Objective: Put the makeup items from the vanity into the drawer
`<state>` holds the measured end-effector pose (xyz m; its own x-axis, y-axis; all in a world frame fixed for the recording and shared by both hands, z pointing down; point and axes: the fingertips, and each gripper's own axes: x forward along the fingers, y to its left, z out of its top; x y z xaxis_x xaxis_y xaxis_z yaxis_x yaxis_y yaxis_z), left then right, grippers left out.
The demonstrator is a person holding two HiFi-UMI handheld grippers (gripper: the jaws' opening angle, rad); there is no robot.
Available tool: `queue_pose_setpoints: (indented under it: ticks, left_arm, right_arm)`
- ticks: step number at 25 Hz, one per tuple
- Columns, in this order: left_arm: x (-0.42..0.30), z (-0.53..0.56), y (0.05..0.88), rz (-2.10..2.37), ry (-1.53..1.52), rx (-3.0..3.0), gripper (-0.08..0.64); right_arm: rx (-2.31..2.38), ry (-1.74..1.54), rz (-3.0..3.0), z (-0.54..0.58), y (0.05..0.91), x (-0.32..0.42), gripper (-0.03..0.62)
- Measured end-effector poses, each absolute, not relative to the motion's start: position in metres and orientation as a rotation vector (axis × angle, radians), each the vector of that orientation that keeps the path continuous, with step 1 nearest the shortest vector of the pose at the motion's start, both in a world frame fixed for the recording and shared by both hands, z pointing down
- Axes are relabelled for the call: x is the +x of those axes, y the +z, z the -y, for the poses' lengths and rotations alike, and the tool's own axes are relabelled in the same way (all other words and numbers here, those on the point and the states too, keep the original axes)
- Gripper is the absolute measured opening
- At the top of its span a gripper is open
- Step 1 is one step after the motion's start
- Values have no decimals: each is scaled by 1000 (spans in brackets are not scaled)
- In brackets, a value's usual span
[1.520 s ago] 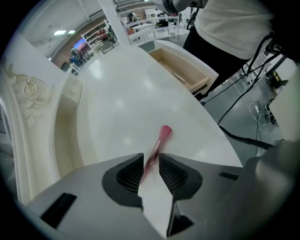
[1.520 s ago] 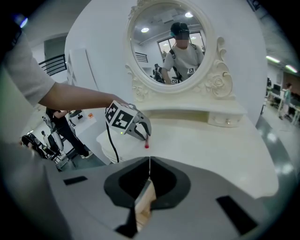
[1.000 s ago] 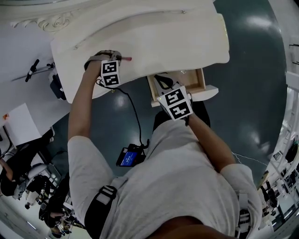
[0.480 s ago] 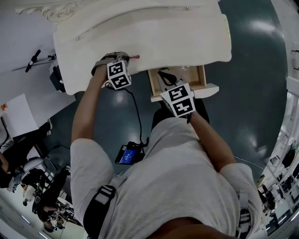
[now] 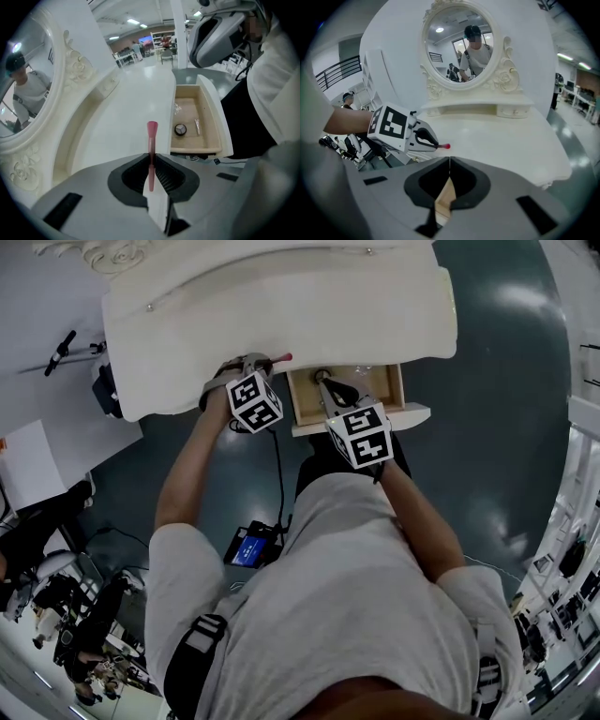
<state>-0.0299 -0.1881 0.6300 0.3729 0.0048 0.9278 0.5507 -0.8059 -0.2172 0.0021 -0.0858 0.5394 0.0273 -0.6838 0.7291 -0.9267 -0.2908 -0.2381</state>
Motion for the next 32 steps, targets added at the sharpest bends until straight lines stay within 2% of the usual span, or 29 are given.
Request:
queue_pose_setpoints:
  ticks: [12, 20, 28, 32]
  left_arm:
    - [-24, 131, 620, 280, -1527, -2517, 48]
    - [-17, 64, 616, 236, -1594, -2548, 48]
    - [-48, 60, 620, 129, -1685, -2550, 48]
    - [-31, 24, 623, 164, -1693, -2533, 48]
  right_arm:
    - [2036, 1157, 1505, 48, 567, 26, 15]
    - [2008, 1149, 1520, 3, 570, 47, 15]
    - [1889, 1127, 1606, 13, 586, 27, 15]
    - [1914, 1144, 1569, -23, 590, 47, 15]
